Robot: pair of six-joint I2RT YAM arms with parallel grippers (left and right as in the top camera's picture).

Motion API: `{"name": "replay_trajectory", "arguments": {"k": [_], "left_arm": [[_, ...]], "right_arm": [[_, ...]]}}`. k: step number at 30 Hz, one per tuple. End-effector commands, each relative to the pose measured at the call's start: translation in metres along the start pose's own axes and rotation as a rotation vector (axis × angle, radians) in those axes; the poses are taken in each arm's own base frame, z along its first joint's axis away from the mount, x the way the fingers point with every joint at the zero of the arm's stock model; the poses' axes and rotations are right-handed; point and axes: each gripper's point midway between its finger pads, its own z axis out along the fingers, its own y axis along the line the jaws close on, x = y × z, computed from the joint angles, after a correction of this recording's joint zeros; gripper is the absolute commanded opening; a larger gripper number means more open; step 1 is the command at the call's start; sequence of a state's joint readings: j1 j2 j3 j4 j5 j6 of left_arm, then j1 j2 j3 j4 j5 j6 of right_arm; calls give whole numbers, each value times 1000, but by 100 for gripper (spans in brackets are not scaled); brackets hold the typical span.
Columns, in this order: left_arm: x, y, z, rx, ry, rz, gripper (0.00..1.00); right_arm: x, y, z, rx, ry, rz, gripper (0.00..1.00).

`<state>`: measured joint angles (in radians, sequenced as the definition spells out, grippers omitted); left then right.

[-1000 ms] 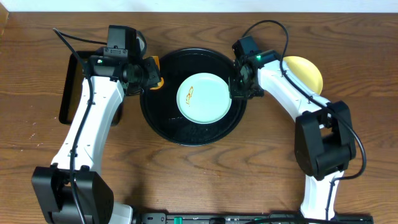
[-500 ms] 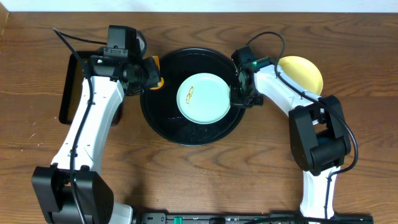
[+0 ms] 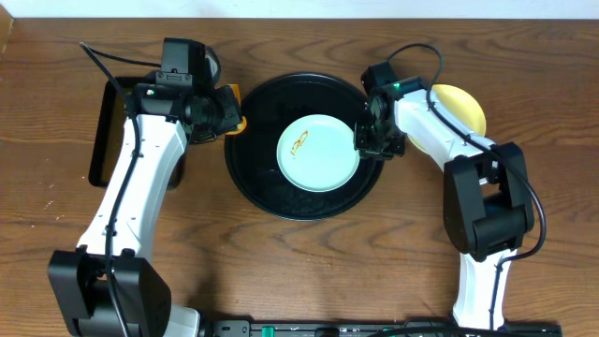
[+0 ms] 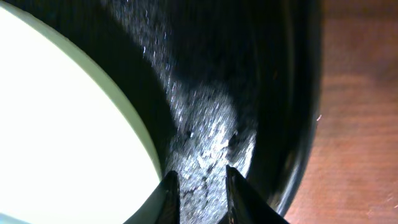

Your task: Clean dirty plates on tray and stack at the side

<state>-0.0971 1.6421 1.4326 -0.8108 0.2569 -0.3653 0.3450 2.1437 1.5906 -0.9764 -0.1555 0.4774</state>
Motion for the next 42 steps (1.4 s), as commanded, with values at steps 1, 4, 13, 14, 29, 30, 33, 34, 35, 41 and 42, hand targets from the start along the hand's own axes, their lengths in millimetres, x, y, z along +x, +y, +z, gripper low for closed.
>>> {"name": "replay_trajectory", "arguments": {"k": [1,4,13,14,29,30,33,34,35,41,42], "left_arm": [[3,2,4,-1,13,10,8],[3,2,4,-1,13,10,8],[3,2,4,-1,13,10,8],[3,2,4,-1,13,10,8],[1,1,4,1,7,11,8],[1,1,4,2,7,12,8],[1,1,4,1,7,11,8],[1,1,4,1,7,11,8],[1,1,4,1,7,11,9],[1,1,4,2,7,11,8],[1,1,4,2,7,12,9]], "right_arm": [[8,22,-8,-48,9,75,41],[14,31,-7,-46,15,80,62],[22,59,-7,-122,32,77,52],[21,66,-10,-174,38,61,52],[28,91,5,-60,-78,154,47],[30,97,7,-59,-94,145,45],[28,95,8,-18,-135,137,41],[27,94,9,-4,-147,135,39],[27,93,10,5,-151,134,37],[27,83,29,42,-119,157,32],[27,82,31,42,-115,159,32]]}}
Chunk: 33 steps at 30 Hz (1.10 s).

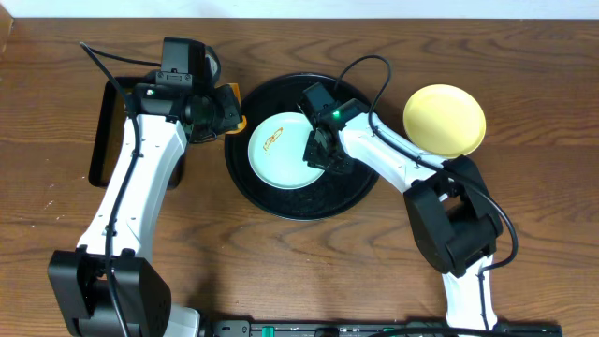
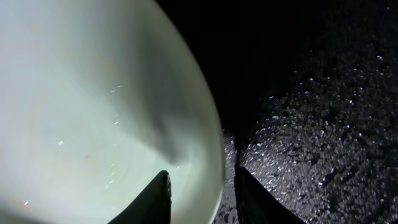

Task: Clean dirty plates on tray and stack at the side
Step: 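Scrub the green plate's sauce with the left gripper sponge while right holds rim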

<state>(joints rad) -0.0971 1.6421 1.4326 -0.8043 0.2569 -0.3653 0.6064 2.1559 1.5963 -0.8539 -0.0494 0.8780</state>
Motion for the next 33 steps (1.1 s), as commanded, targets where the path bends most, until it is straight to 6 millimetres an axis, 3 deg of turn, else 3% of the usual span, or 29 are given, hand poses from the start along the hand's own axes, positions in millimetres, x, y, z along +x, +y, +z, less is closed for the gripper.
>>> {"name": "replay_trajectory", "arguments": {"k": [1,4,9,13,16,22,25,30,33], "left_arm": [[3,2,4,-1,13,10,8],[3,1,4,-1,13,11,8],[3,2,4,-1,13,10,8],[3,1,4,-1,13,11,8],[3,1,4,-1,13,10,8],[6,4,6,-5,23,8,8],[8,-2,7,17,31,14,8],[13,-27,10,63,22,72,9],[14,-35,15,57,11,102,8]], "right_arm": [[-4,-7,15,38,2,27,32],[-5,-5,15,31,-4,26,30],[-6,-7,16,33,-4,31,3],[-11,-4,18,20,-19,0,2],[-27,-1,15,-10,-52,-59,1],[-88,-30,8,-41,-148,-160,1],[-110,-31,3,-110,-184,-279,1],[-103,-17,3,-198,-154,-382,1],[-85,-6,20,-187,-117,-446,1]]}}
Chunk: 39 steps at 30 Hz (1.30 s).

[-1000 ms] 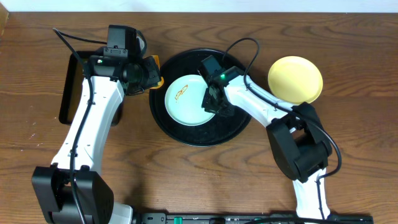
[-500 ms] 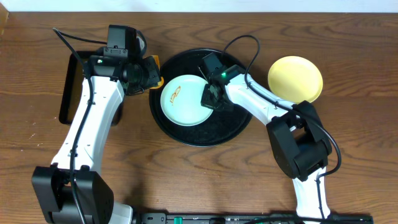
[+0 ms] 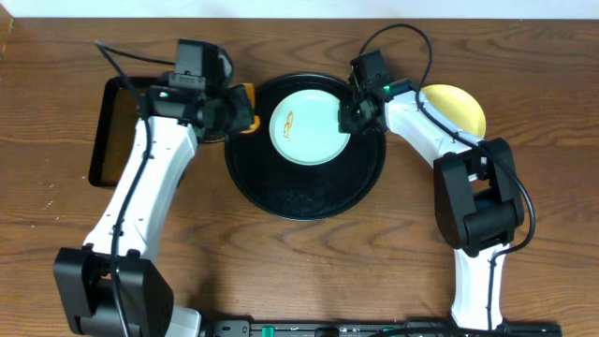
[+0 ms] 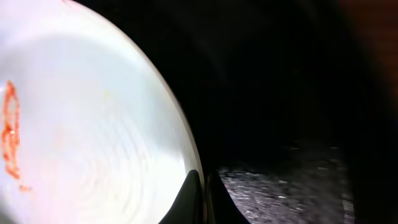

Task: Clean dirty plates on tray and stack at the side
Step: 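Scrub the green plate's sauce with the left gripper sponge while right holds rim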

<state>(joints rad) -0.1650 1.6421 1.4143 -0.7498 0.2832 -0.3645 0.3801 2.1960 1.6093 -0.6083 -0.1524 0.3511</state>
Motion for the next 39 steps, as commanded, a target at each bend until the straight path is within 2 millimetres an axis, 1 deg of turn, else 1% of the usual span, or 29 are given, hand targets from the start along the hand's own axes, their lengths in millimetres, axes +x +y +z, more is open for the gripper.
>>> {"name": "replay_trajectory", "arguments": {"k": [1,3,6,7,10,12,14,15,16,19,21,24,28,30,33,36,39], "left_arm": [[3,0,11,-40,2,40,8],[4,8,21,-94,8,43,8],[13,11,41,-107,64,24,8],[20,10,55,-99,100,20,8],[34,-4,83,-37,171,32,8],[41,-12,98,-15,193,49,8],[45,-16,106,-14,198,64,8],[48,-22,117,-8,200,70,8],[48,-24,120,-5,199,66,8],[54,-31,139,0,200,27,8],[55,-31,150,-11,198,-13,8],[58,-23,167,-49,195,-91,8],[61,-15,175,-80,199,-92,8],[59,-3,174,-145,174,-87,8],[54,22,169,-275,132,-74,8],[50,63,154,-489,92,-54,8],[49,82,144,-577,87,-51,8]], "right_arm": [[23,21,24,-29,69,-119,1],[31,23,32,-23,90,-127,1],[32,22,33,-22,95,-122,1],[32,23,33,-30,96,-121,1],[35,24,33,-29,107,-100,1],[37,23,32,-25,116,-90,1],[38,21,32,-15,118,-90,1],[38,21,32,-11,118,-91,1],[38,21,32,-11,118,-91,1],[37,21,32,-12,116,-87,1],[37,21,32,-12,115,-87,1],[38,21,32,-11,118,-87,1],[37,20,32,-9,116,-87,1],[37,19,32,2,114,-87,1],[38,17,32,9,118,-87,1],[38,16,32,13,117,-87,1],[38,16,32,13,117,-87,1]]}}
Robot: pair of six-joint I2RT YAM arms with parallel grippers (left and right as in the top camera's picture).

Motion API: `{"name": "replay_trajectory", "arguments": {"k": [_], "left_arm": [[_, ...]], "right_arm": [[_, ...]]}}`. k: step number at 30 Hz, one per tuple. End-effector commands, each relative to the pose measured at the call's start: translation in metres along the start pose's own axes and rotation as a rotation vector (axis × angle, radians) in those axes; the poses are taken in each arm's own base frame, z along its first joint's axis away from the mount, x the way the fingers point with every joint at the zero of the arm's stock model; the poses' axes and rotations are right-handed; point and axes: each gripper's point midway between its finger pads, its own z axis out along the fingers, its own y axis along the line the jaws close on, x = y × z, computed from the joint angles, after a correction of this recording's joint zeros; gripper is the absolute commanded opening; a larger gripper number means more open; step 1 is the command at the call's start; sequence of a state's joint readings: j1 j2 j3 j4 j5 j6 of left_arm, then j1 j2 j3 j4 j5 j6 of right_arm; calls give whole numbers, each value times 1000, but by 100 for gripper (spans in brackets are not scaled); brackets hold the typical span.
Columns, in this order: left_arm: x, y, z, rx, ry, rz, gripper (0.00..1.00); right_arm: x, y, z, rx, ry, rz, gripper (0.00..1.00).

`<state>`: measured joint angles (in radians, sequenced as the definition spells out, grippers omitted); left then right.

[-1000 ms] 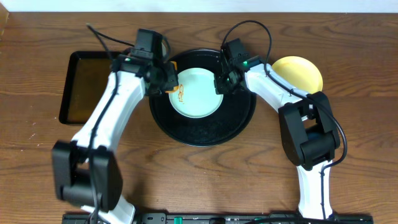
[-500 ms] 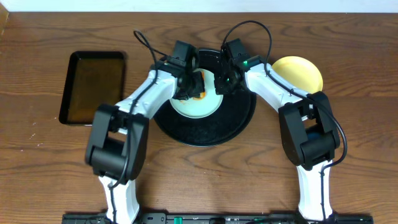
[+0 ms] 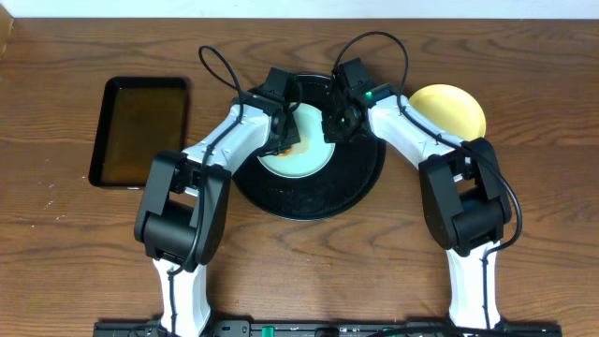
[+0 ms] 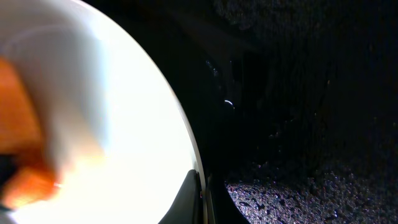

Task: Clean dirty plates on tray and stack at the side
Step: 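Scrub the green plate's sauce with the left gripper sponge while right holds rim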

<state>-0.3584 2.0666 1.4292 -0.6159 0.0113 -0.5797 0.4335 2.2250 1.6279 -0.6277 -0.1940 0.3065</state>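
A pale green plate (image 3: 301,161) lies in the round black tray (image 3: 309,198), toward its back. My right gripper (image 3: 330,129) is shut on the plate's right rim. In the right wrist view the fingertips (image 4: 193,198) pinch the plate (image 4: 124,118) at its edge, with the tray's floor (image 4: 298,186) beside them. My left gripper (image 3: 284,136) is over the plate from the left, shut on an orange sponge (image 3: 292,142) that rests on the plate's face. The sponge (image 4: 18,155) shows as an orange blur at the left of the wrist view.
A yellow plate (image 3: 451,112) sits on the table right of the tray. A dark rectangular tray (image 3: 140,131) lies at the far left. Both arms cross over the back half of the round tray.
My left gripper has moved right, from the round tray's left rim to over the green plate, with the sponge now on the plate. The right gripper is still shut on the rim.
The right gripper was open beside the plate's right edge, the plate in the tray's middle. Then the plate was further left, the open fingers astride its rim. Then they were shut on the rim, plate at the tray's back. Now the sponge is on it.
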Motion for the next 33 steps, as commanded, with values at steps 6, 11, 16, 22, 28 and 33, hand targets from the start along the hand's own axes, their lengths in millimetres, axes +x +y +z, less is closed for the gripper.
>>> {"name": "replay_trajectory", "arguments": {"k": [6,11,16,22,28,33], "left_arm": [[-28,70,-18,-285,-116,-40,8],[-42,53,-57,-201,-196,-55,8],[-27,7,-55,54,-89,-50,8],[-8,-39,-32,244,15,-13,8],[2,-58,-9,293,66,-48,8],[10,-50,9,257,112,-107,8]], "right_arm": [[20,-12,22,64,64,5,1],[19,-14,21,74,61,13,1],[19,-14,22,73,59,16,1],[19,-13,22,73,60,31,1],[20,-14,21,75,65,31,1],[23,-15,21,78,74,33,1]]}}
